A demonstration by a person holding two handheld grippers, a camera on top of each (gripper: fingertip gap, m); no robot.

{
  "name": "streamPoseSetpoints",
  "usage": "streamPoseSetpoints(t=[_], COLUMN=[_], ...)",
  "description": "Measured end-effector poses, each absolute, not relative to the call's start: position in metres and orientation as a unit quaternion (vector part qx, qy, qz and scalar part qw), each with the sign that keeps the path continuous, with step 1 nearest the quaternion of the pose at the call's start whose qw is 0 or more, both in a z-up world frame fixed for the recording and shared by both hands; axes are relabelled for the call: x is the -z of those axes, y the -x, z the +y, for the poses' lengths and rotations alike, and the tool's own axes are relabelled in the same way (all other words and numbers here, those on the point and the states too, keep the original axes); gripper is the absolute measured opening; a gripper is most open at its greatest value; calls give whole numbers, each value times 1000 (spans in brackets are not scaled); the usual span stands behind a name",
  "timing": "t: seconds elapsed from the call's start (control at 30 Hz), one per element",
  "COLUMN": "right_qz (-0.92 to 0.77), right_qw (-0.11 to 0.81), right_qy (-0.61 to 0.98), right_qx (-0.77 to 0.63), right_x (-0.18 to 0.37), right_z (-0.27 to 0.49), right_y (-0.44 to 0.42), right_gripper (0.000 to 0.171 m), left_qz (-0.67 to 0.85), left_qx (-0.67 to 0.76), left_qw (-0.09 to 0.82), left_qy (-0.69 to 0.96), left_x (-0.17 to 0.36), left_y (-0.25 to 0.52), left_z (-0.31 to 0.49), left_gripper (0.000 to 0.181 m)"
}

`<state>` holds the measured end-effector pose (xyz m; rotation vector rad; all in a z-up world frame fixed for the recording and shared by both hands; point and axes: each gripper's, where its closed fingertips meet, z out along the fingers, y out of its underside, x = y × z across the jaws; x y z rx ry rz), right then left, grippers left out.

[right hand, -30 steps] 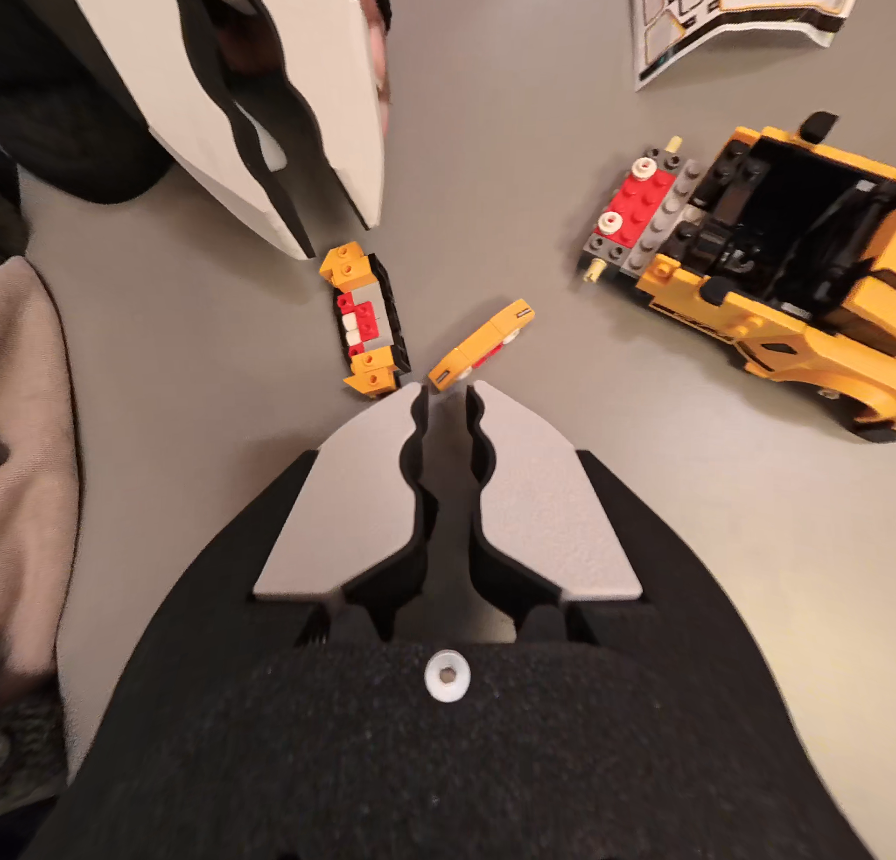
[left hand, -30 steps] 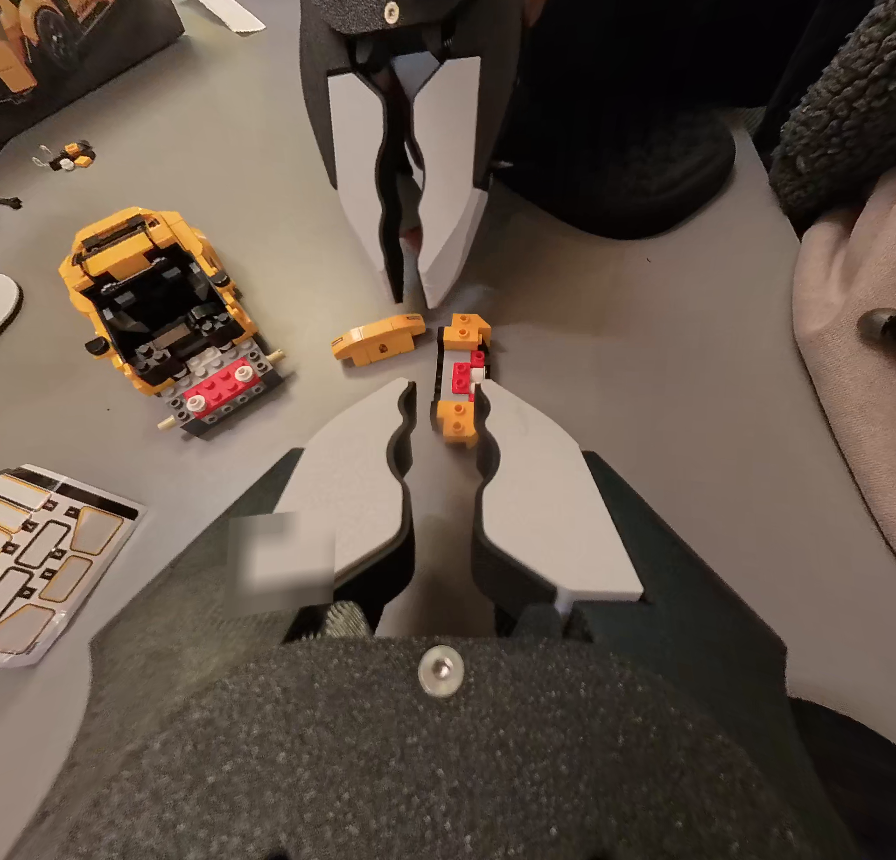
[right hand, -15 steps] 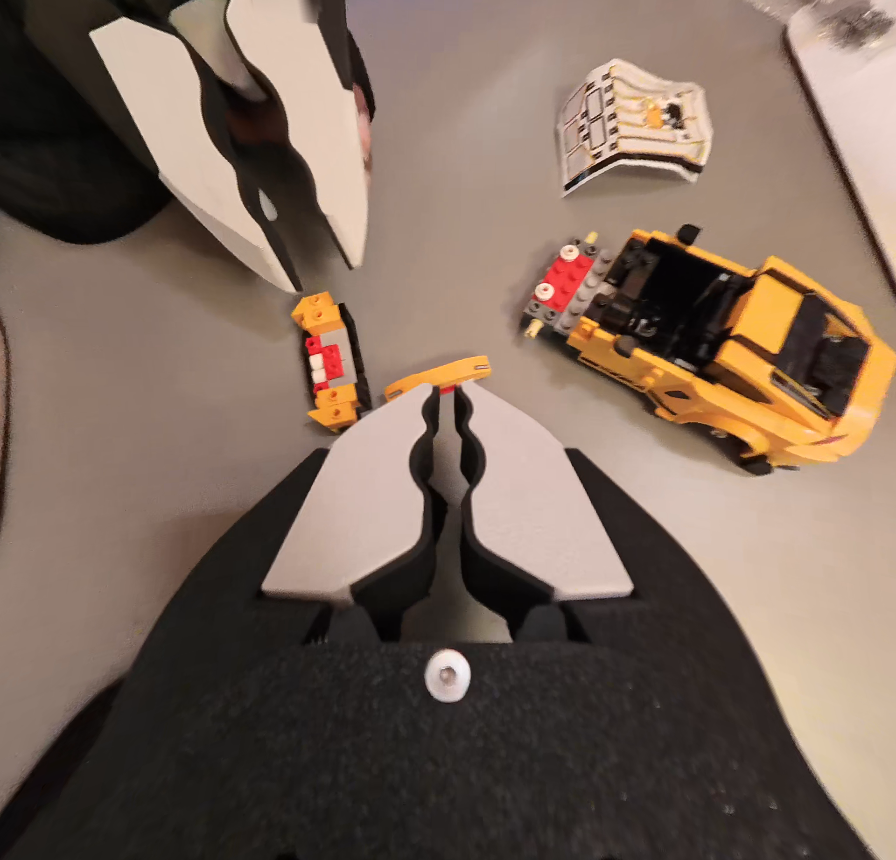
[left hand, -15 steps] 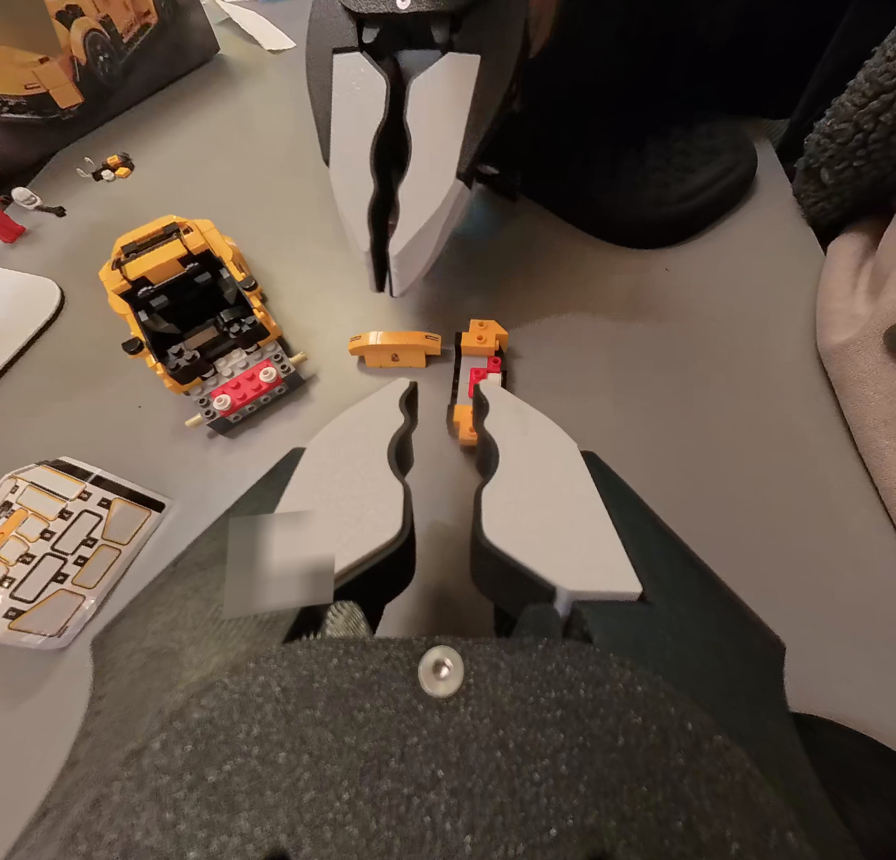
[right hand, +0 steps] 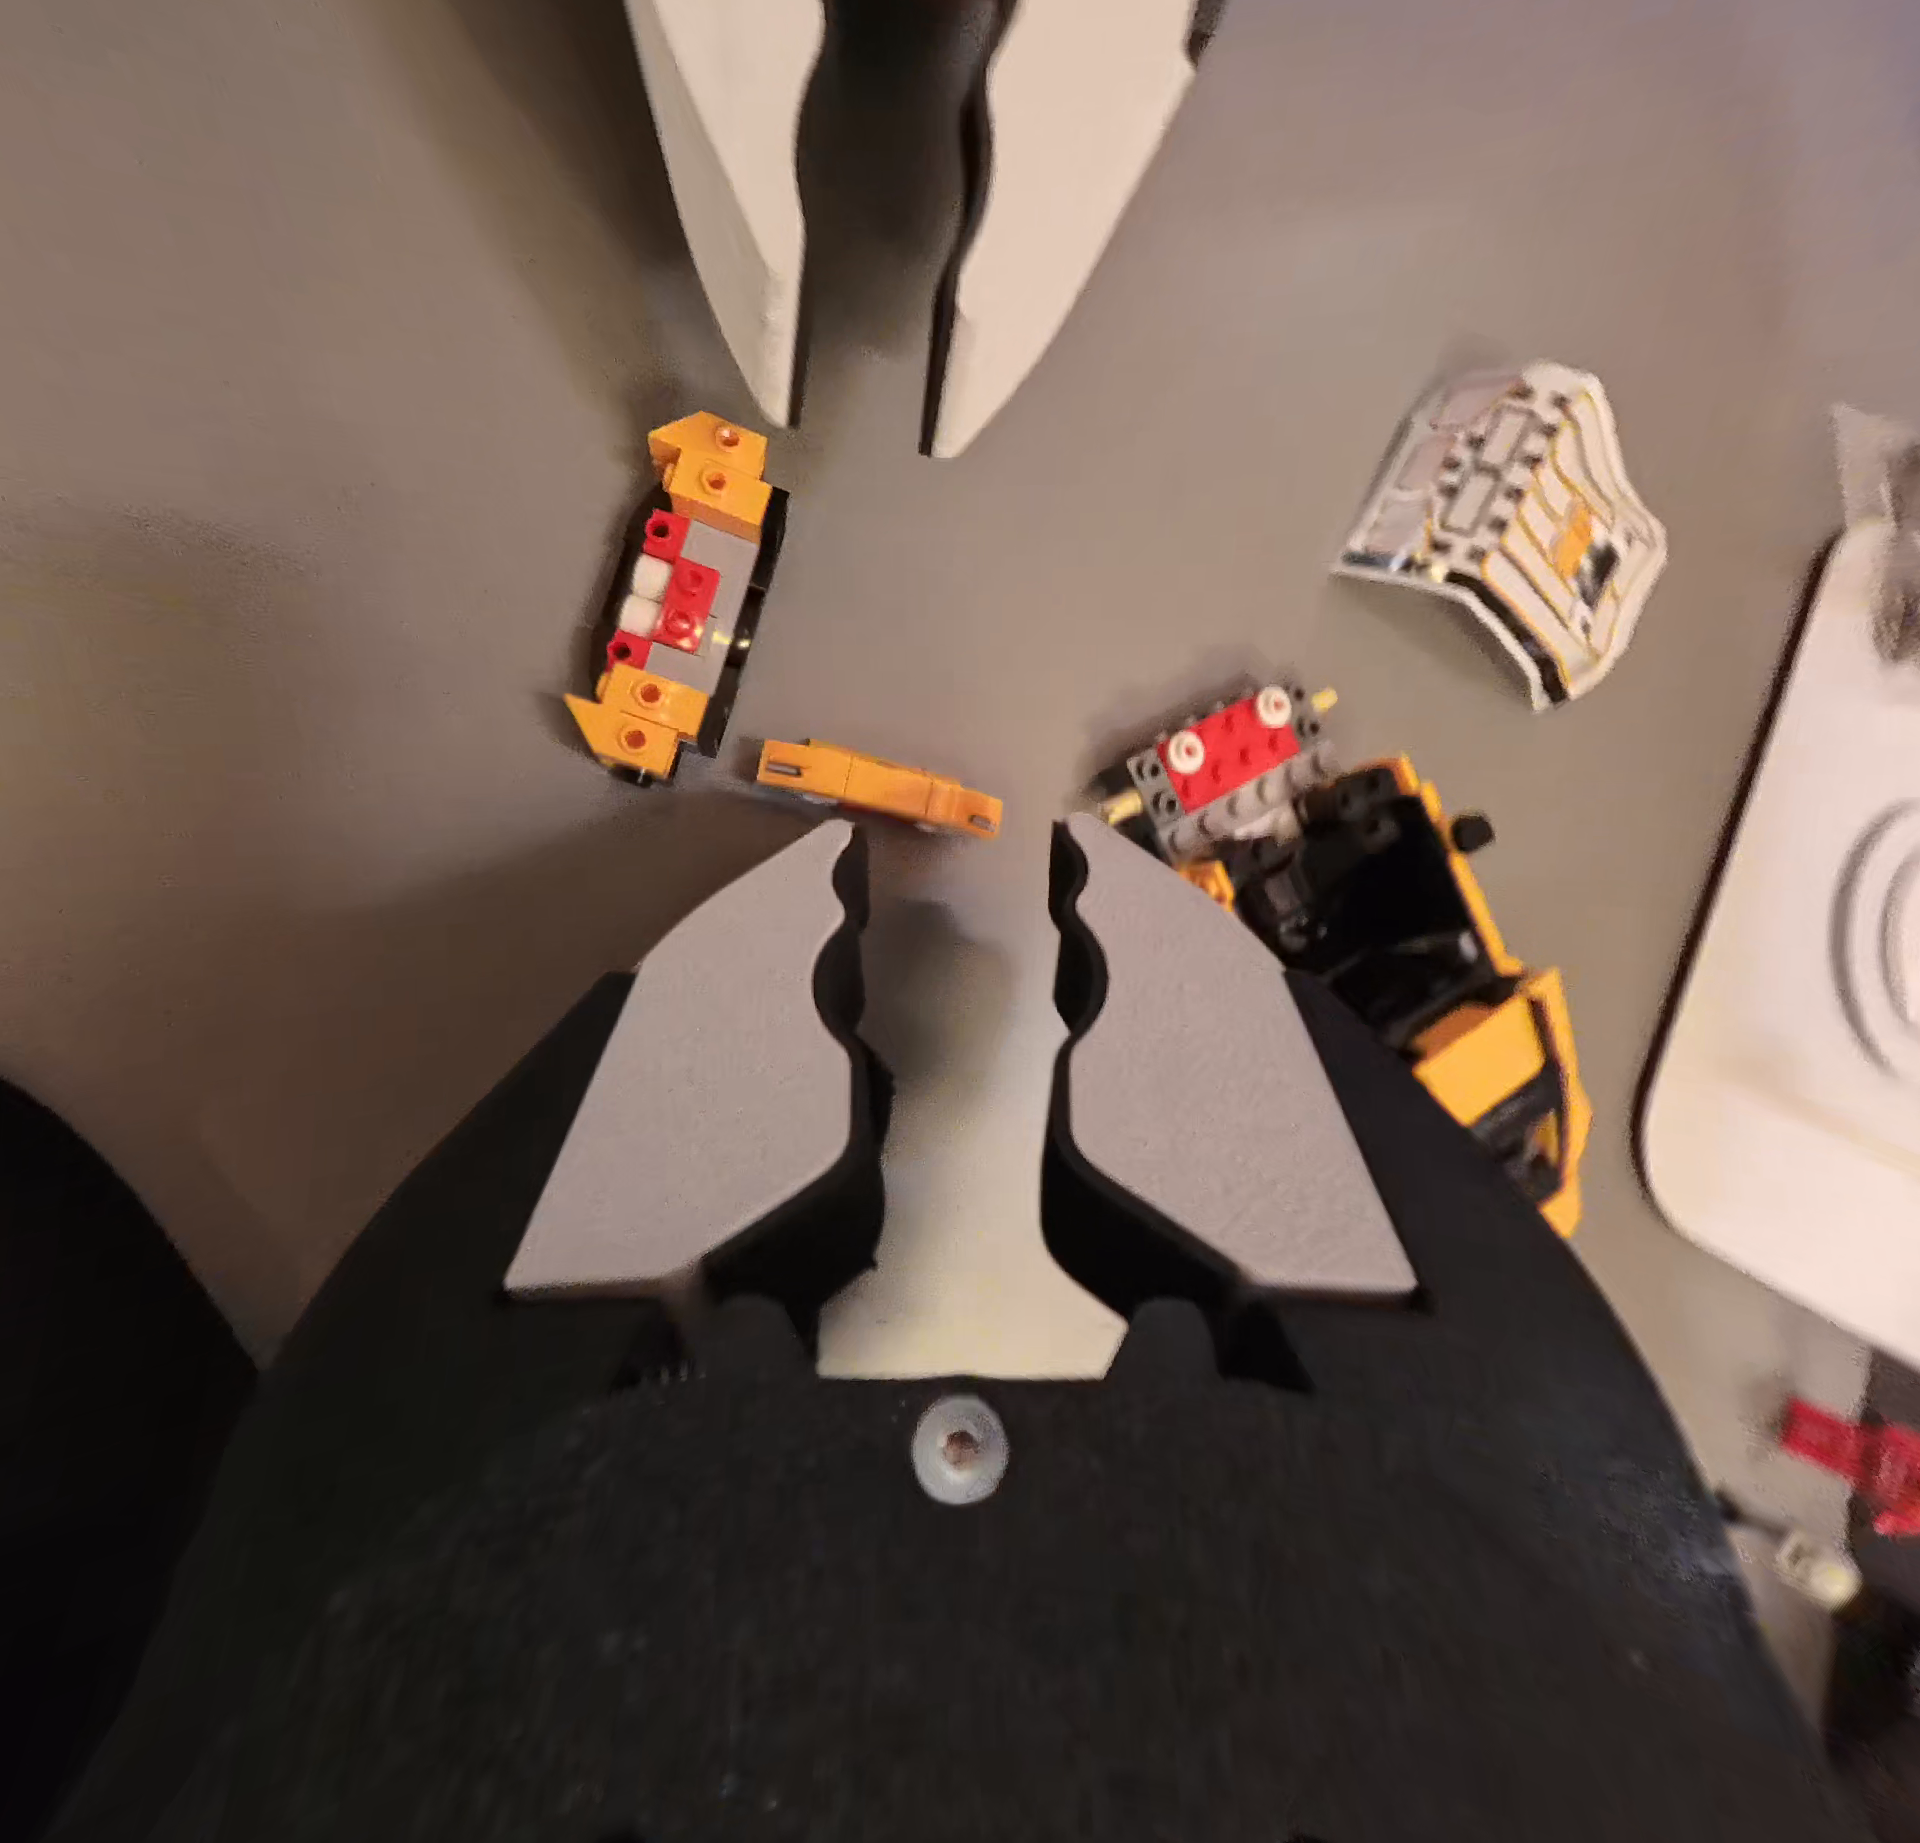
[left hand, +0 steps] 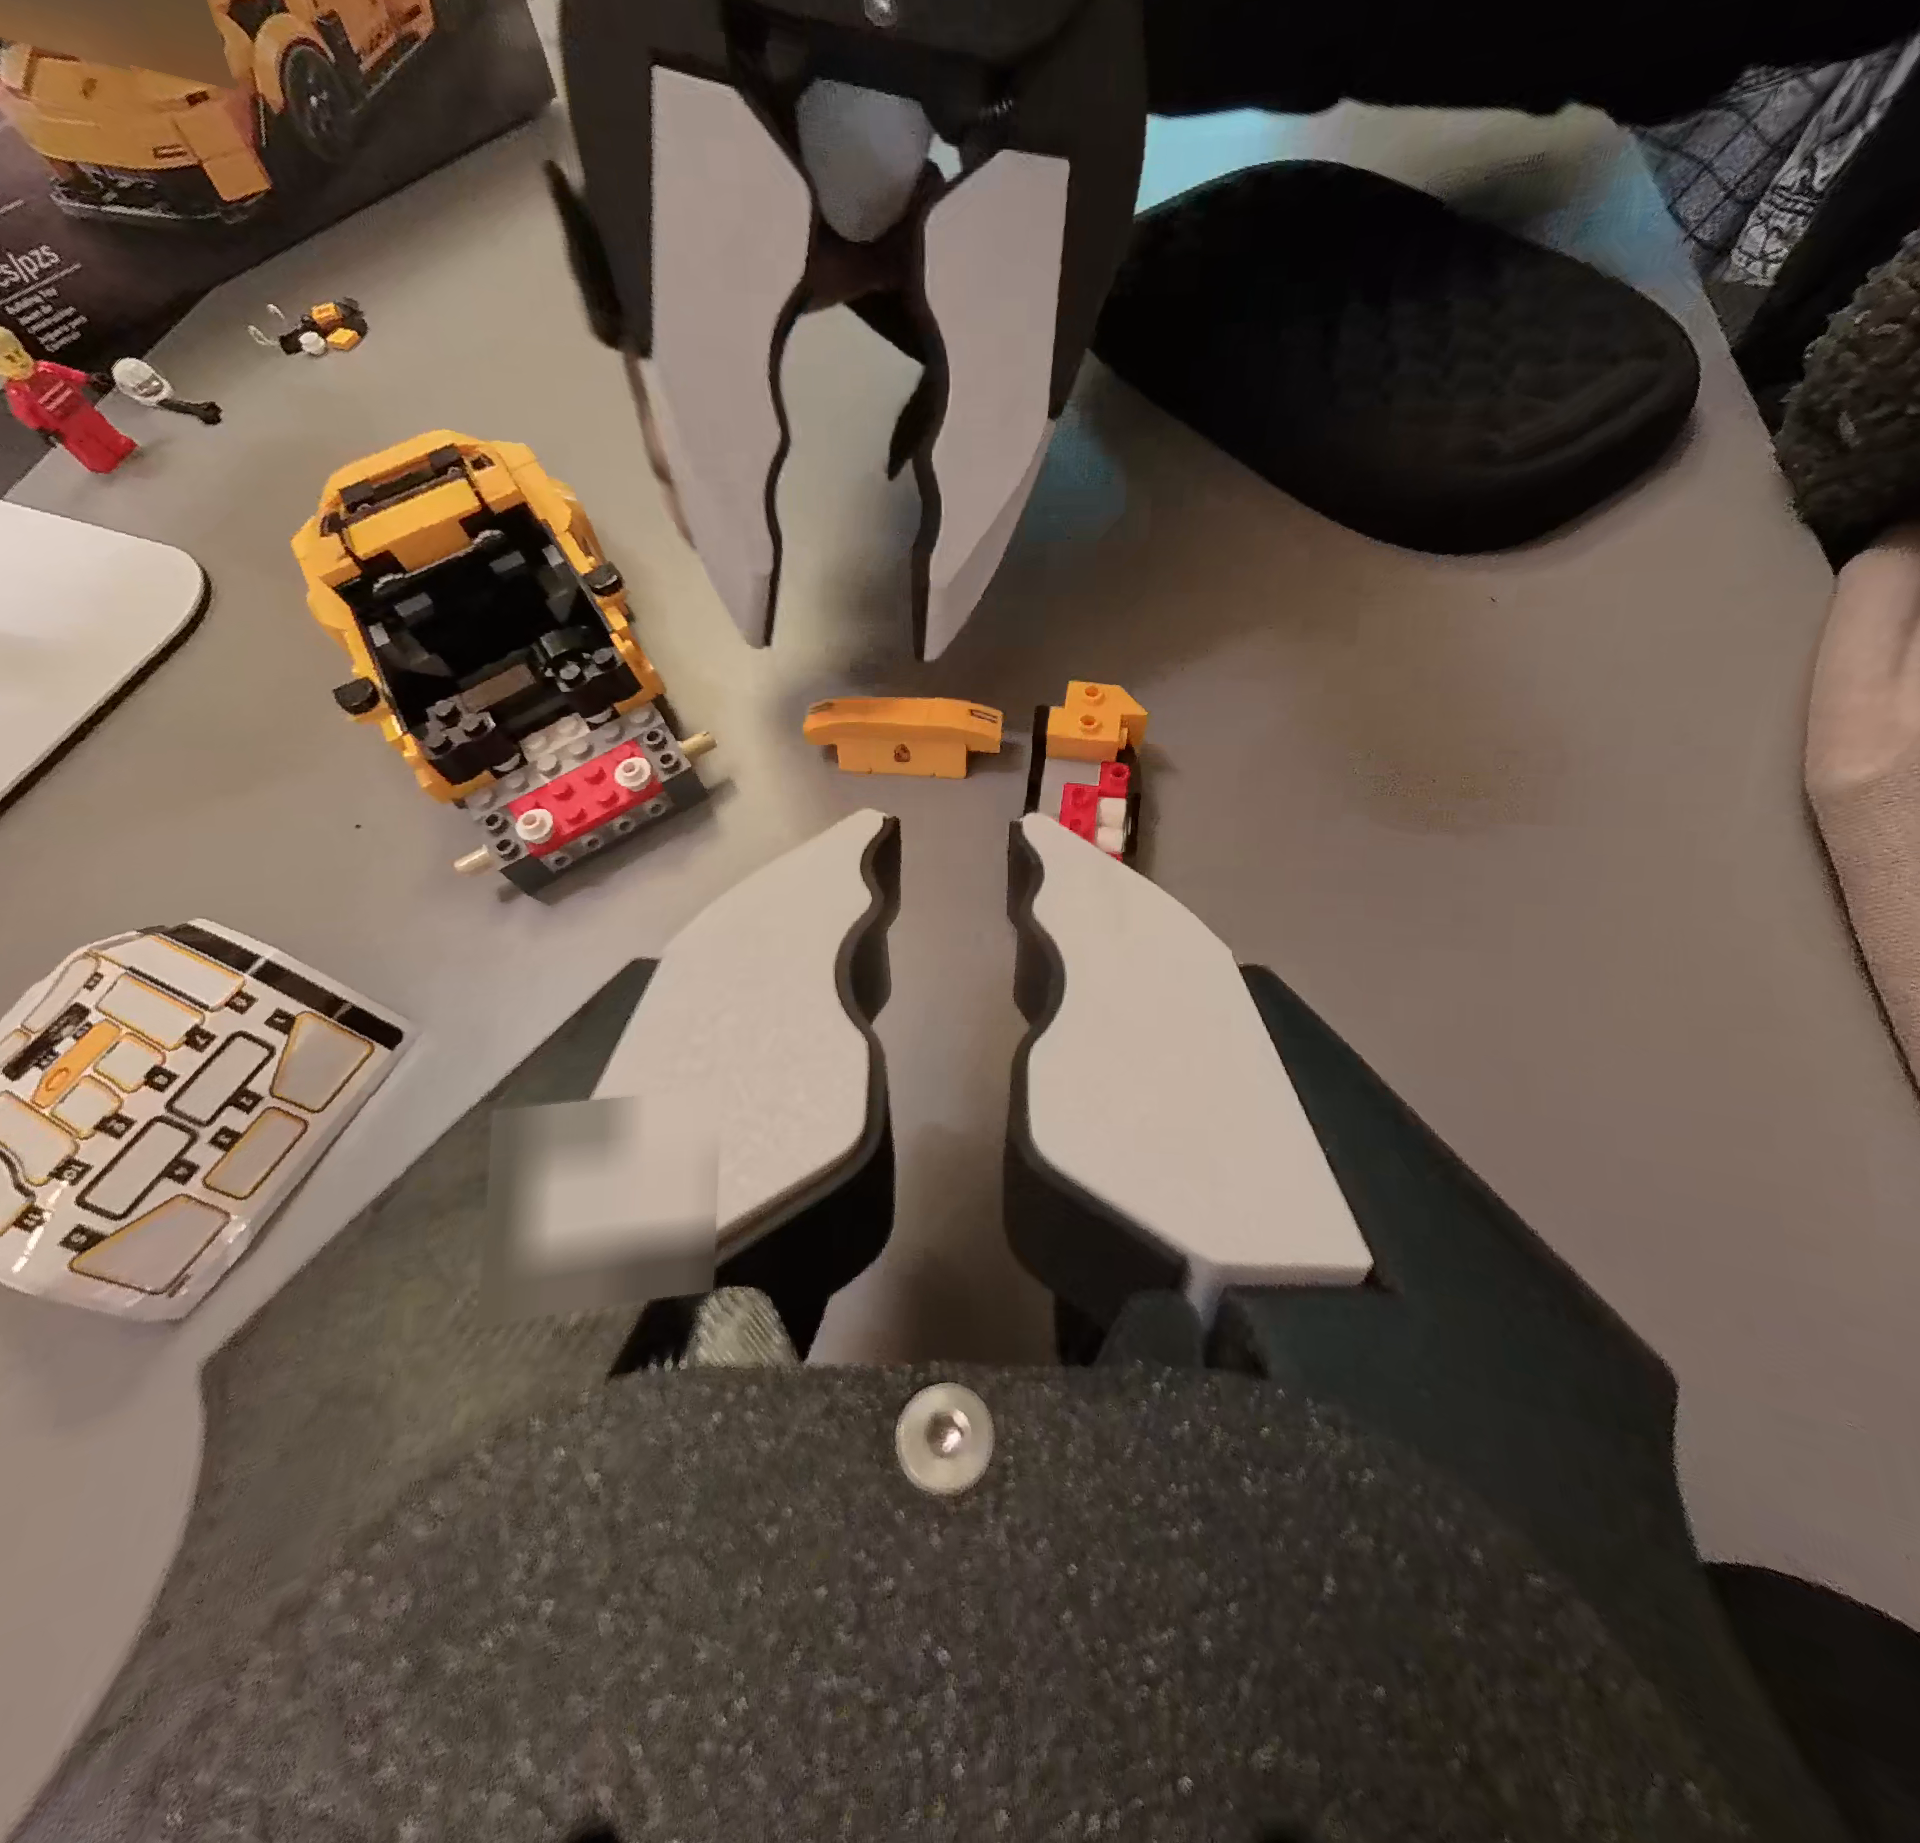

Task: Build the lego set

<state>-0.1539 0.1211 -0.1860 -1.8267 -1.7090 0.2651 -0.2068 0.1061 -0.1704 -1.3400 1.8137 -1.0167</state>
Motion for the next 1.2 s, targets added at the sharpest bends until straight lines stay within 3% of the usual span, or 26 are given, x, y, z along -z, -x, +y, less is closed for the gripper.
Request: streamPoseSetpoints(t=[0.23,0.37,0.77,0.87,1.2], right_qz=[-722,-699,-673,-672,-574], right_qw=[196,205,221,220,407], right_qy=[653,675,697,698,710], right_qx=[-121,-120,-113,-115,-18], right_x=[200,200,202,208,158], right_z=[119,118,114,114,110], right_y=[163,164,154,157,171], right_gripper=[33,18,28,13,9], left_qz=[683,685,686,682,593], left_qx=[394,395,394,399,533], left_qw=[330,328,323,319,227], left_qy=[519,517,520,524,559], left_x=[168,168,170,170,151], left_y=[208,208,208,208,206], left_z=[112,110,109,110,100], left_gripper=[19,19,19,18,32])
